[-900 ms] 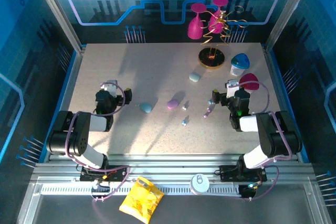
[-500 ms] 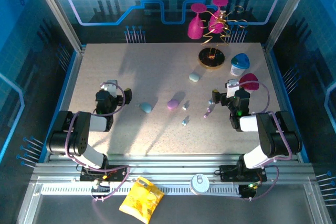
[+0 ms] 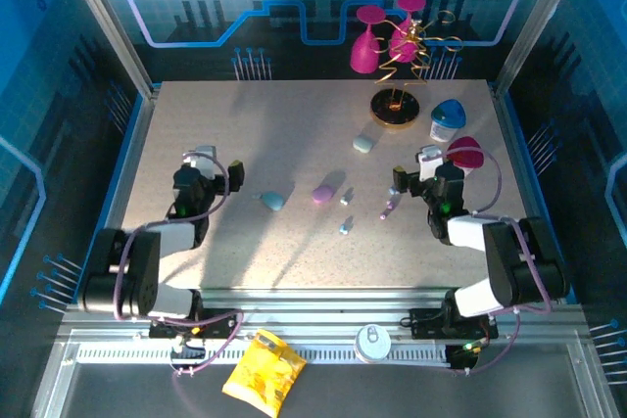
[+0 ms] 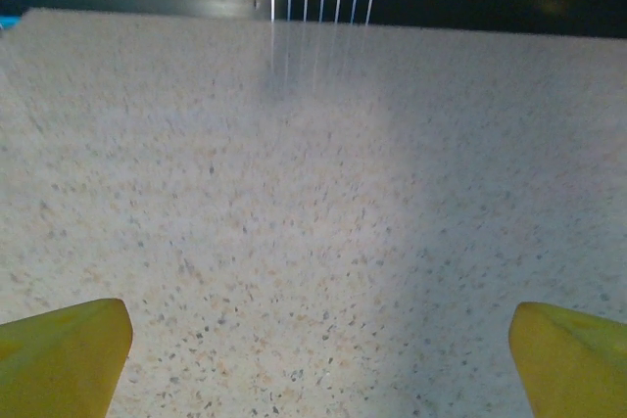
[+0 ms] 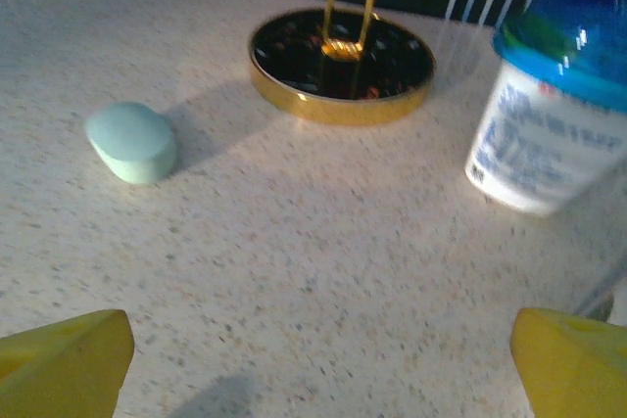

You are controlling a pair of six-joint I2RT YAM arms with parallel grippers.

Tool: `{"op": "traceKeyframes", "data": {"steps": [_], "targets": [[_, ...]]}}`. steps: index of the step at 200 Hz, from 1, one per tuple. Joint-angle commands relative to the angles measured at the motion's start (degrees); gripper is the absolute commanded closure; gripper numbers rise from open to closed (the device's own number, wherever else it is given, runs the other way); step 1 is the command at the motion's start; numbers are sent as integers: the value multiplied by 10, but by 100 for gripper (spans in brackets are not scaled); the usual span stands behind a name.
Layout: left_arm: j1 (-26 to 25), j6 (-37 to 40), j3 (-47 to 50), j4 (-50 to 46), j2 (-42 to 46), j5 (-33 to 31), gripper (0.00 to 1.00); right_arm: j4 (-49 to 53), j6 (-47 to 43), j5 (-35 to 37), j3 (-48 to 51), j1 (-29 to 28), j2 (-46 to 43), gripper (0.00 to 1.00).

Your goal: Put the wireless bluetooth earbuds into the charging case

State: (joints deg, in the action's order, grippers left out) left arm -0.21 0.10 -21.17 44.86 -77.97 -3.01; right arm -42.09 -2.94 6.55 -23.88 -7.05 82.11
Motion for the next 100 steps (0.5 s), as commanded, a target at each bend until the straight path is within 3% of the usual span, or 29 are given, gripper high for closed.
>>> {"op": "traceKeyframes", "data": {"steps": [1, 49, 100], "targets": [[-14, 8, -29, -95, 84, -4, 1, 87, -45, 27, -43, -44, -48, 0], [-36, -63, -126, -289, 162, 40, 1, 248, 6, -20, -133, -169, -80, 0], [-34, -159, -158, -365, 163, 90, 1, 256, 26, -57, -225, -328, 41, 0]]}}
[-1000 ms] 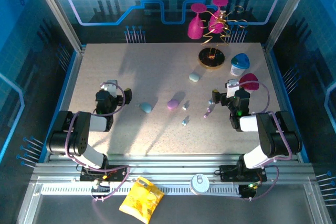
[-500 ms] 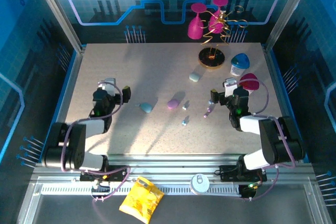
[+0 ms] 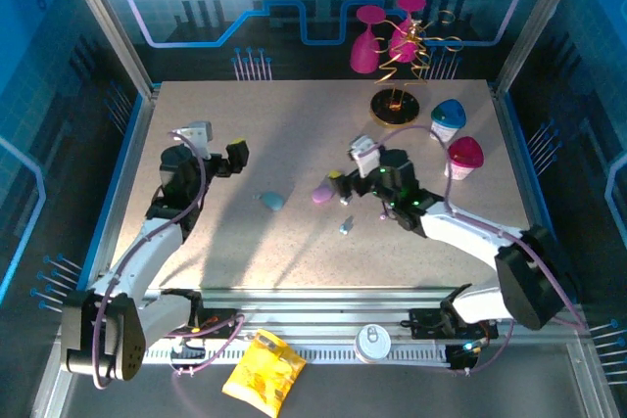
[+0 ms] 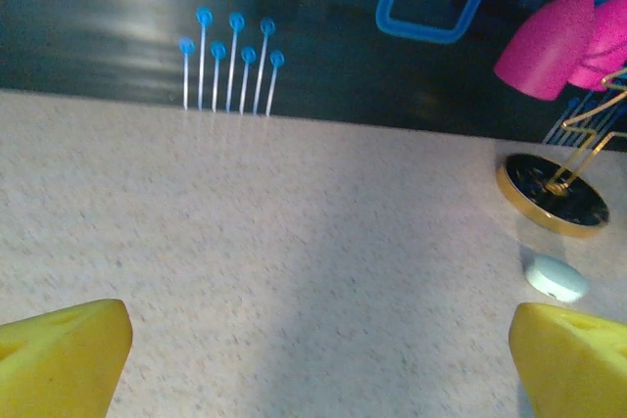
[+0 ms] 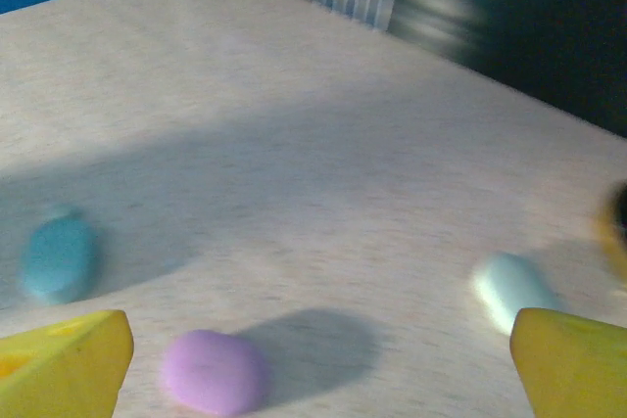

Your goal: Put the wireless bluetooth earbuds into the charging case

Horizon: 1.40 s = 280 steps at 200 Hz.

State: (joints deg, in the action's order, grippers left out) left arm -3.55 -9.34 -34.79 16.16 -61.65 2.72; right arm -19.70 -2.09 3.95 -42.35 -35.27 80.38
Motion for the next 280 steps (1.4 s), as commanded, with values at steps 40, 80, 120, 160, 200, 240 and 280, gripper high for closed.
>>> {"op": "traceKeyframes", "data": {"steps": [40, 80, 120, 160, 200, 240, 280], "targets": [[23, -134, -43, -144, -11, 28, 1, 39, 20, -43, -146, -100, 195, 0], [40, -138, -23, -141, 3, 33, 0, 57, 18, -81, -220, -110, 295, 5], [46, -128, -18, -149, 3, 32, 0, 80, -1, -101, -262, -120, 347, 8], [45, -131, -8, -134, 2, 37, 1, 88, -3, -106, -274, -127, 376, 8], [46, -128, -10, -131, -1, 41, 1, 88, 5, -106, -292, -128, 401, 19], [45, -128, -9, -128, -4, 44, 1, 87, 8, -111, -310, -128, 425, 30], [45, -125, -5, -129, -3, 45, 1, 91, -1, -111, -315, -128, 430, 51]]}}
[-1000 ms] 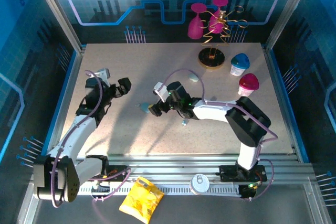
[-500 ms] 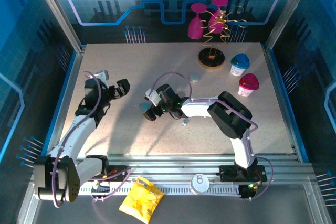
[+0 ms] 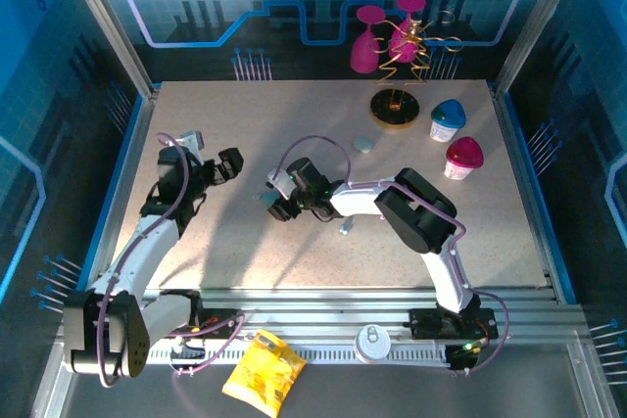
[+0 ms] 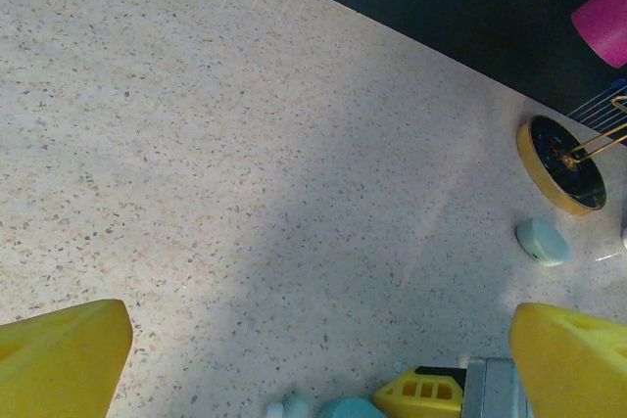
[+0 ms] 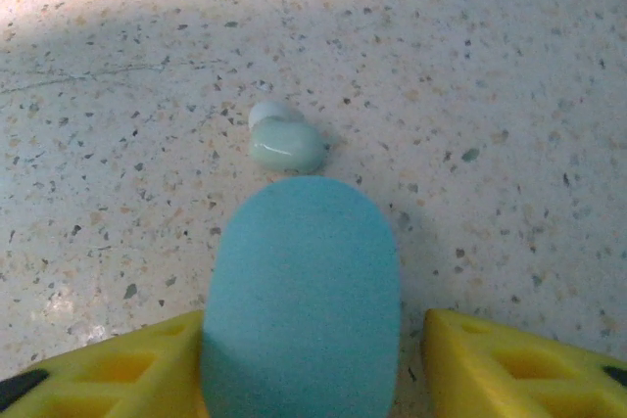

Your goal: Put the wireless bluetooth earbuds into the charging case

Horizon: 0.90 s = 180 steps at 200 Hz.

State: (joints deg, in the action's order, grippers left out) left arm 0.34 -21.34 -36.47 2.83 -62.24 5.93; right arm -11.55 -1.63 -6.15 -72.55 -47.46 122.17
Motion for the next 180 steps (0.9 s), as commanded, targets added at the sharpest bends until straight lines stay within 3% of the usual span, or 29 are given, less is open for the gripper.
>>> {"op": "traceKeyframes", "data": {"steps": [1, 24, 62, 103, 114, 180], "targets": [[6, -5, 11, 4, 3, 13, 1, 9, -5, -10, -12, -6, 12, 51], [6, -2, 14, 5, 6, 15, 1, 11, -9, -11, -5, -5, -1, 58], [6, 20, 28, 45, 26, 45, 1, 15, -9, -24, 36, -2, -72, 59], [-19, 31, 81, 209, 69, 134, 1, 68, -7, -82, 92, 30, -193, 59], [-28, 39, 82, 237, 69, 185, 0, 93, -8, -100, 102, 44, -226, 59], [-99, 51, 69, 383, 2, 365, 1, 245, -27, -226, 103, 144, -395, 65]]}}
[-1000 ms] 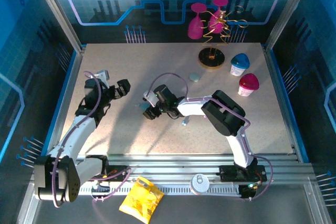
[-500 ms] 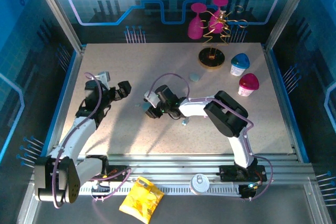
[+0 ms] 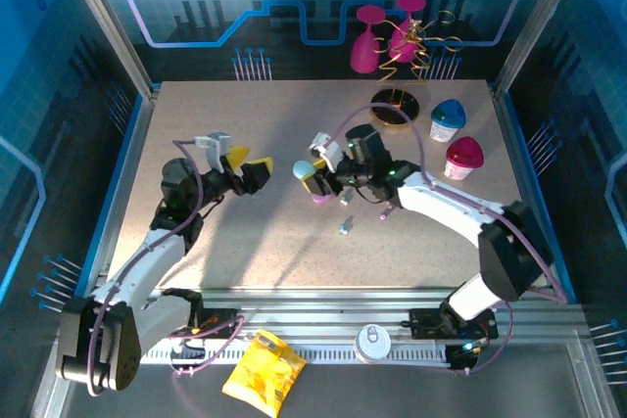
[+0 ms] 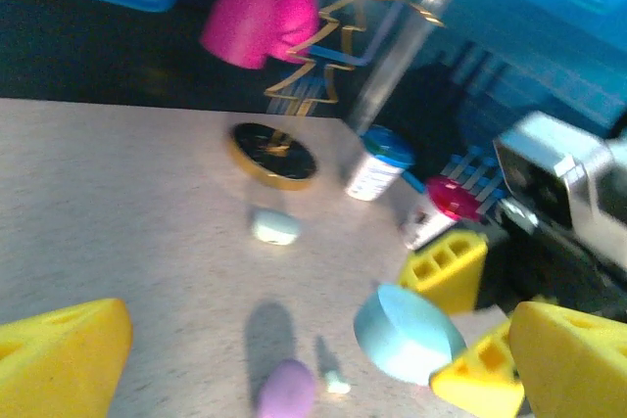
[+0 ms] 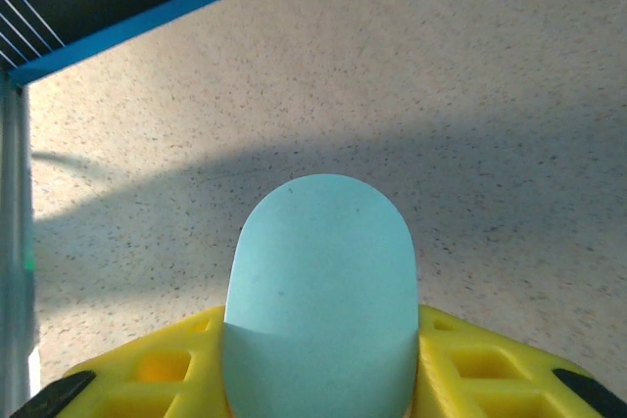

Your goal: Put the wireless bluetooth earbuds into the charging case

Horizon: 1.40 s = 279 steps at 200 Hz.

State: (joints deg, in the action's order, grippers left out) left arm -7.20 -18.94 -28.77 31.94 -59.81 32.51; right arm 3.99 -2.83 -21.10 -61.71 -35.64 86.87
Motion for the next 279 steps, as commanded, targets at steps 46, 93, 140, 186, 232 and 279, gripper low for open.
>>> {"op": "traceKeyframes", "data": {"steps": [46, 93, 140, 186, 232, 279], "targets": [[-102, 175, -30, 42, -39, 221, 1, 181, -50, -174, -46, 51, -93, 67], [-138, 224, -45, 9, -60, 279, 1, 198, -57, -260, -63, 45, -111, 69], [-151, 223, -60, -7, -64, 294, 7, 201, -66, -280, -70, 31, -115, 71], [-155, 208, -71, -7, -66, 306, 23, 240, -95, -277, -86, 13, -101, 71], [-157, 194, -74, -7, -65, 311, 36, 260, -110, -265, -89, 6, -100, 72], [-158, 181, -79, -7, -67, 313, 37, 288, -128, -253, -99, 2, -92, 74]]}}
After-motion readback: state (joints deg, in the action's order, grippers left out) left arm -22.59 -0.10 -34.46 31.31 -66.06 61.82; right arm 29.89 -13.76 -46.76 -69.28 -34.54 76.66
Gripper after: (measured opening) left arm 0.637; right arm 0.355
